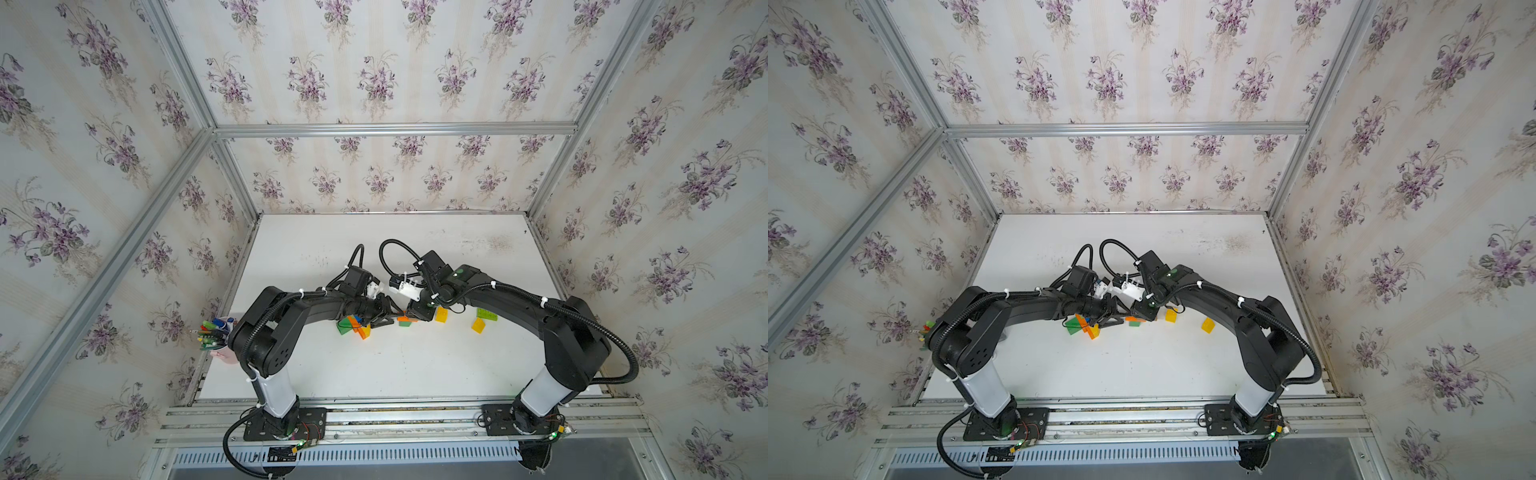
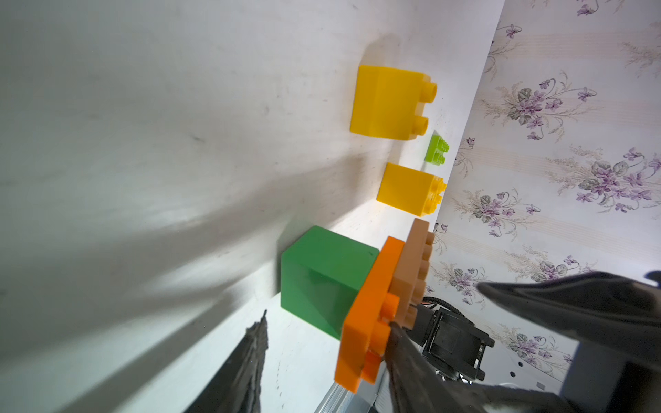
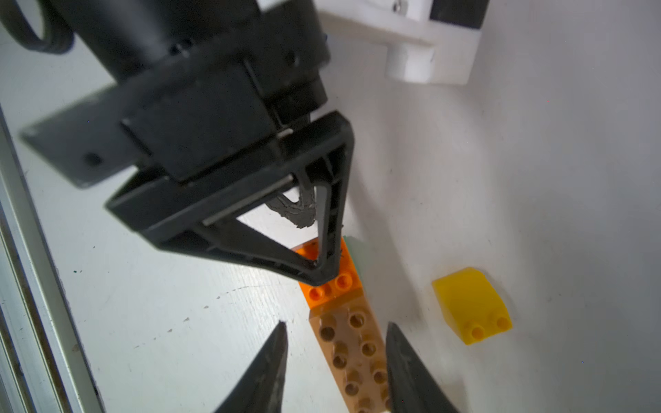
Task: Assemble a fork with lego
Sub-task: Assemble the lego brick with the lego brick.
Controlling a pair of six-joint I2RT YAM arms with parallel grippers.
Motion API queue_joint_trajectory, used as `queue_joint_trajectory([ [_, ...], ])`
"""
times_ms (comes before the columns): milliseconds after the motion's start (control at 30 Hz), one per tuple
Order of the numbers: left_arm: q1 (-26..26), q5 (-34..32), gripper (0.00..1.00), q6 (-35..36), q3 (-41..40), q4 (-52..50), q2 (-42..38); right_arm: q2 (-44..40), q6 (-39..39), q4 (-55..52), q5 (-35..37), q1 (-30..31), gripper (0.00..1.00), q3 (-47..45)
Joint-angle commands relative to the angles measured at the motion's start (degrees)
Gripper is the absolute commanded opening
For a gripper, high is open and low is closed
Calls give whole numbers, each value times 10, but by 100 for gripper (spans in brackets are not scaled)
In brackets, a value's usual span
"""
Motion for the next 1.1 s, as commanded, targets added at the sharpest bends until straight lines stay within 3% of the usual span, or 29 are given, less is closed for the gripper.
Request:
queue_joint_trajectory([
  [0,0,-11,53,9,4,-11,4,-12,7,13,5,-2,45,0],
  [100,0,-9,52,8,5,-6,9,-18,9,10,7,-2,46,-2],
  [533,-1,-5,61,7,8,-2,-8,-22,30,18,-1,-3,46,-11],
  [733,6,-19,61,18,4,-25,-20,-52,63,56,82,-4,48,-31],
  [800,11,-21,62,22,1,-30,-32,-68,85,74,125,-4,54,-39],
  [833,13,-25,63,26,3,-38,-40,-78,97,80,138,-5,71,-43],
  [867,15,-30,64,32,5,-47,-48,-86,110,85,153,-6,99,-47],
  [1067,27,-39,66,52,8,-69,-84,-114,183,63,154,-44,100,-61],
])
